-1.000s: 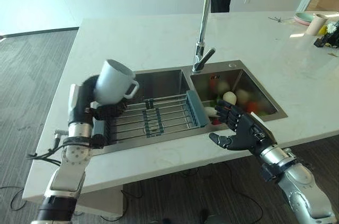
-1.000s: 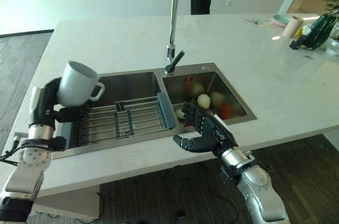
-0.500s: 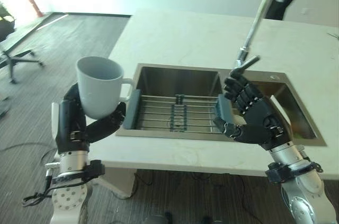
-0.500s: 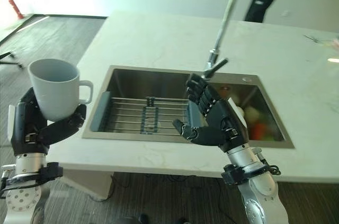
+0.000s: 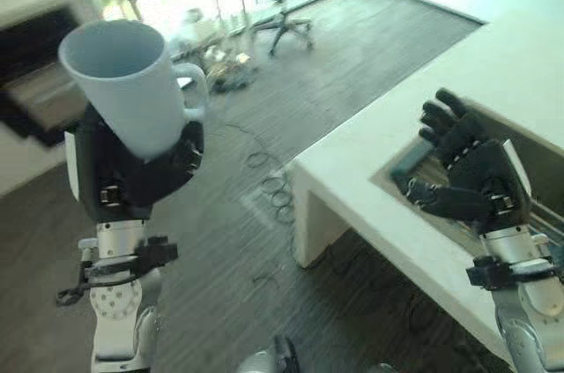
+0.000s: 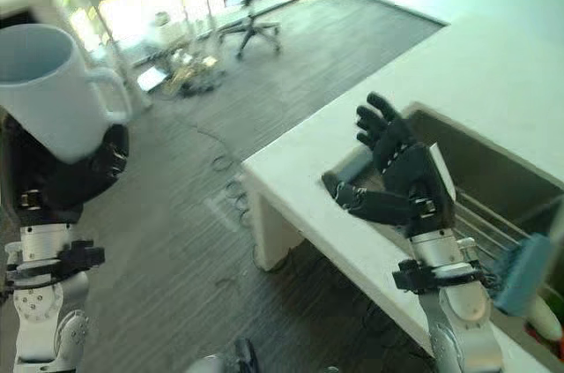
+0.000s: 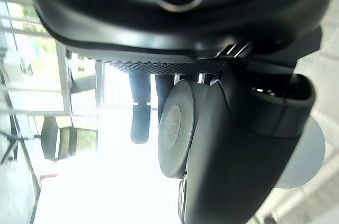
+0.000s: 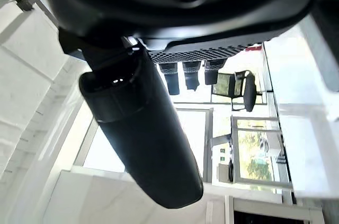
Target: Place the dishes in the dishwasher.
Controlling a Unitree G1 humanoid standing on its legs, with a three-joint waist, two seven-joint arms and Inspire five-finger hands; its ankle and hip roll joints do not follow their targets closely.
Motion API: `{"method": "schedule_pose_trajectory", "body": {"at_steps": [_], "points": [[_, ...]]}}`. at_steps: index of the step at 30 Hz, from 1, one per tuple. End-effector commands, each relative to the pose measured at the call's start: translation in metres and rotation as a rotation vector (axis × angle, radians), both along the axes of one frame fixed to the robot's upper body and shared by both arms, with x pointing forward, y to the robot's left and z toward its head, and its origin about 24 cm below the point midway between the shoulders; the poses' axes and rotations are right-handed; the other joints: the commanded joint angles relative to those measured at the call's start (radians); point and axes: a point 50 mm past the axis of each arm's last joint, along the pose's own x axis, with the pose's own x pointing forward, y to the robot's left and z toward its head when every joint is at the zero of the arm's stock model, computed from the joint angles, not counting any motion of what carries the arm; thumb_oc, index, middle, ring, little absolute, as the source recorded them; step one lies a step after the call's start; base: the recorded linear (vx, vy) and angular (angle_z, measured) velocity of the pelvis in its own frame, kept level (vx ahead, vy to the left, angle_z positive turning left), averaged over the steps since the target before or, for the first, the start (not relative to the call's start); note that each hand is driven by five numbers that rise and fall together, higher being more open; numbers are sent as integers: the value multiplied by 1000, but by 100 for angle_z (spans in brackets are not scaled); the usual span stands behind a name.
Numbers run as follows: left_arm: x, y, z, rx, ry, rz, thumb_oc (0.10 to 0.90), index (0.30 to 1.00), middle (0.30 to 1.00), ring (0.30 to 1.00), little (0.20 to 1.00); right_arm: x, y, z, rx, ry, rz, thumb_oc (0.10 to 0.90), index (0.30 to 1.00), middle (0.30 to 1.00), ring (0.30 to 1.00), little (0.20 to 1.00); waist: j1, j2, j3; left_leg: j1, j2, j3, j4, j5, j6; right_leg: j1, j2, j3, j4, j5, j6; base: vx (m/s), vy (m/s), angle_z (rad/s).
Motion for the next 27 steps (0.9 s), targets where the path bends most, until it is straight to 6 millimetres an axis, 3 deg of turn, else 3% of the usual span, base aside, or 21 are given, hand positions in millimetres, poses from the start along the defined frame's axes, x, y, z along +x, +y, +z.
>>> {"method": "schedule_pose_trajectory", "body": {"at_steps": [1,8,11,13,14,15,17,20,23,27], "points": [[-21,2,42,68,-265,-1,400,300,300,300,300,-6,6,41,16,-290,-8,800,900,900,900,900,10,16,-91,126,135,-72,109,-162,-181,-24,44,-34,-18,9,1,-48,317,88],[-22,0,51,69,-272,2,400,300,300,300,300,-7,21,34,39,-272,-8,800,900,900,900,900,50,30,-100,88,49,-194,109,-206,-158,-47,-58,-70,-18,166,70,33,313,56],[-18,-1,54,76,-263,7,400,300,300,300,300,-8,25,36,49,-273,16,800,900,900,900,900,52,42,-96,72,39,-235,109,-202,-138,-24,-42,-59,-18,209,69,64,282,60],[-13,-5,54,90,-258,-25,400,300,300,300,300,-10,19,35,54,-265,-8,800,900,900,900,900,14,40,-82,59,9,-321,109,-203,-120,-58,59,87,-18,138,44,114,-26,49],[-10,-9,52,93,-249,-77,400,300,300,300,300,-13,13,32,55,-252,-51,800,900,900,900,900,-16,31,-75,51,-16,-387,109,-200,-113,-84,136,222,-18,52,25,74,-127,98],[-8,-11,51,94,-245,-97,400,300,300,300,300,-15,9,30,56,-246,-65,800,900,900,900,900,-32,27,-68,39,-23,-402,109,-177,-106,-102,157,272,-18,35,6,65,-126,199],[-5,-18,47,95,-233,-114,400,300,300,300,300,-17,4,29,53,-239,-60,800,900,900,900,900,-65,10,-73,30,-42,-449,109,-178,-102,-131,195,405,-18,-1,11,74,-100,280],[-5,-24,42,86,-225,-126,400,300,300,300,300,-20,1,28,60,-236,-46,800,900,900,900,900,-90,2,-78,23,-53,-482,109,-179,-95,-152,247,522,-18,-9,4,51,-156,99],[-9,-24,37,53,-205,-105,400,300,300,300,300,-13,3,30,39,-217,-16,800,900,900,900,900,-51,-2,-89,27,-16,-448,109,-167,-119,-126,211,428,-18,-25,-3,36,-205,37],[-12,-20,35,41,-184,-78,400,300,300,300,300,-9,11,34,34,-230,10,800,900,900,900,900,-26,9,-95,31,-4,-451,109,-162,-132,-110,210,395,-18,-47,-17,33,-124,31]]}}
